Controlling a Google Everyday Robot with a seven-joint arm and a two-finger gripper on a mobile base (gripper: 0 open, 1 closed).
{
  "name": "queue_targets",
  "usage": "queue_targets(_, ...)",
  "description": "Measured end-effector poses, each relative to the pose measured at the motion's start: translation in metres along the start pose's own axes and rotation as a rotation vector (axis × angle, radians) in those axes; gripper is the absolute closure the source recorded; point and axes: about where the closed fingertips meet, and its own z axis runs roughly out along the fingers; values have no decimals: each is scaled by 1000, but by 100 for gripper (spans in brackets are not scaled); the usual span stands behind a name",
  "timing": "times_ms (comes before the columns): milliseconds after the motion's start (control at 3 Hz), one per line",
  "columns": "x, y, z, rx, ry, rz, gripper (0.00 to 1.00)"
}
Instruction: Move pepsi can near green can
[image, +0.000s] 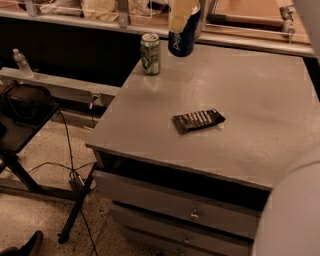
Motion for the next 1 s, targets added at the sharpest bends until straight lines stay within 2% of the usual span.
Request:
queue_targets(333,-8,-20,40,-30,25,-15,100)
queue_targets(1000,-4,-33,110,-104,32,5,100)
